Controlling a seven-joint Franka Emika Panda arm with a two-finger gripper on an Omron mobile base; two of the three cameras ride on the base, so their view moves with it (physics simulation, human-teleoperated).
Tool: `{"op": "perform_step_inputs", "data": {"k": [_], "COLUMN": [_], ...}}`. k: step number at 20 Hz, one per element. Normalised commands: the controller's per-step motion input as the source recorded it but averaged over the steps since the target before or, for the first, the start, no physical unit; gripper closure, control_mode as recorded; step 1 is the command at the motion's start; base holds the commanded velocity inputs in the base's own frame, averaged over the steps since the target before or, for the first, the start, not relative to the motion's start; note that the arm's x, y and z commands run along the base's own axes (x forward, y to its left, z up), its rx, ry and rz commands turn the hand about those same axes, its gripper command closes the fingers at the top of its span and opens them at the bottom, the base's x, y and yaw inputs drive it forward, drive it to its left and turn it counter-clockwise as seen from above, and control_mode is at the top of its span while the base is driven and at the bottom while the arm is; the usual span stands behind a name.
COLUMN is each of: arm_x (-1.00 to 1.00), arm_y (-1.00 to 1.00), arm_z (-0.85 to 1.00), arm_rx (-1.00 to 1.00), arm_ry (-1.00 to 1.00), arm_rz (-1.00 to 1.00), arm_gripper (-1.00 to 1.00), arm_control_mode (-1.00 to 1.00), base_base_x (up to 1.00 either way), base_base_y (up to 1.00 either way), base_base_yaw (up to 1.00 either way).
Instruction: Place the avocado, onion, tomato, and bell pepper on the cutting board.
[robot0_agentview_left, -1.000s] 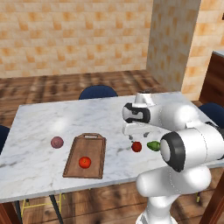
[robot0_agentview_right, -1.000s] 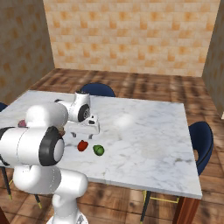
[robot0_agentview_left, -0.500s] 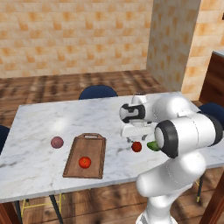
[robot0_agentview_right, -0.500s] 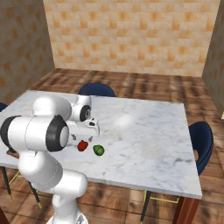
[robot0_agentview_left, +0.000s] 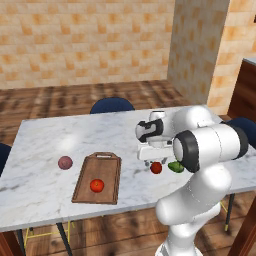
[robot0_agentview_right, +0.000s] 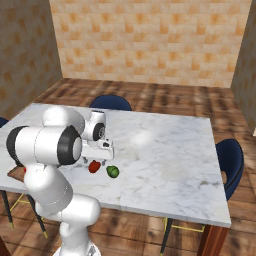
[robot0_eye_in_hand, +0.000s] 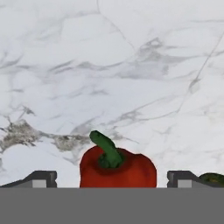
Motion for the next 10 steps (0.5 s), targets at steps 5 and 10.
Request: {"op": "perform_step_inputs", "data": {"k": [5, 10], "arm_x": [0.0, 0.0], "arm_y": [0.0, 0.0], "arm_z": [-0.16, -0.17], "arm_rx": [0.0, 0.0], "arm_ry": [0.04, 0.04], "arm_rz": [0.0, 0.0], "arm_gripper": [-1.0, -1.0], "arm_control_mode": [-1.0, -1.0], "base_base_x": [0.0, 0.0], "base_base_y": [0.0, 0.0], "base_base_yaw": [0.0, 0.0]}}
